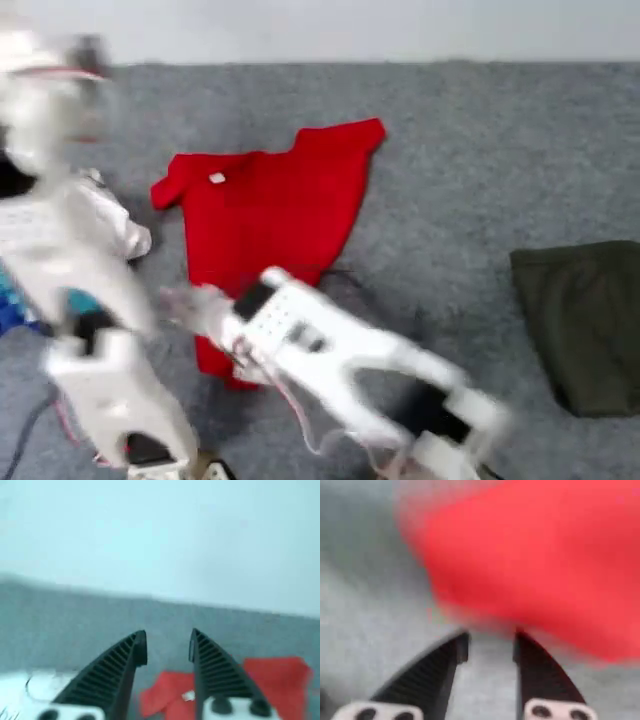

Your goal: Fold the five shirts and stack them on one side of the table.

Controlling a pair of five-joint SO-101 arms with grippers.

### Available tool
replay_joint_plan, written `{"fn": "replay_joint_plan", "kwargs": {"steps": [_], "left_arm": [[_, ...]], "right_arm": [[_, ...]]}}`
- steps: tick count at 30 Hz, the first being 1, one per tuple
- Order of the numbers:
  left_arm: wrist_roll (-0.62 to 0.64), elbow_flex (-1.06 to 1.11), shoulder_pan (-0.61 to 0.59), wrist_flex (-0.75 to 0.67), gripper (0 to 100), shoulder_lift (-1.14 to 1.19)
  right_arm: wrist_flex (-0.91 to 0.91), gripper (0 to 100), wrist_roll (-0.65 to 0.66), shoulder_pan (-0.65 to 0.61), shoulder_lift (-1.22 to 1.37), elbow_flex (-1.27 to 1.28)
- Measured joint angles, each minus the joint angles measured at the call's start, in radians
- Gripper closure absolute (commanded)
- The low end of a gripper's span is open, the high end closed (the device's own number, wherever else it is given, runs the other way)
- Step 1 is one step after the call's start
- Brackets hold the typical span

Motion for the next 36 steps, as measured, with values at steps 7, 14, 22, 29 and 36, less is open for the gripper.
{"fn": "replay_joint_plan", "kwargs": {"steps": [7,14,22,29,36], "left_arm": [[-0.009,0.218,-0.006,0.002,86,-0.129],[-0.009,0.269,-0.014,0.002,86,-0.155],[-0.009,0.269,-0.014,0.002,86,-0.155],[-0.009,0.269,-0.011,0.002,86,-0.155],[-0.009,0.269,-0.011,0.002,86,-0.155]], "right_arm": [[0.023,84.2,-0.002,0.077,0.098,-0.078],[0.032,84.2,0.0,0.124,0.109,-0.117],[0.08,84.2,-0.003,0.199,0.114,-0.239],[0.081,84.2,-0.003,0.201,0.117,-0.244],[0.081,84.3,-0.003,0.201,0.146,-0.244]]}}
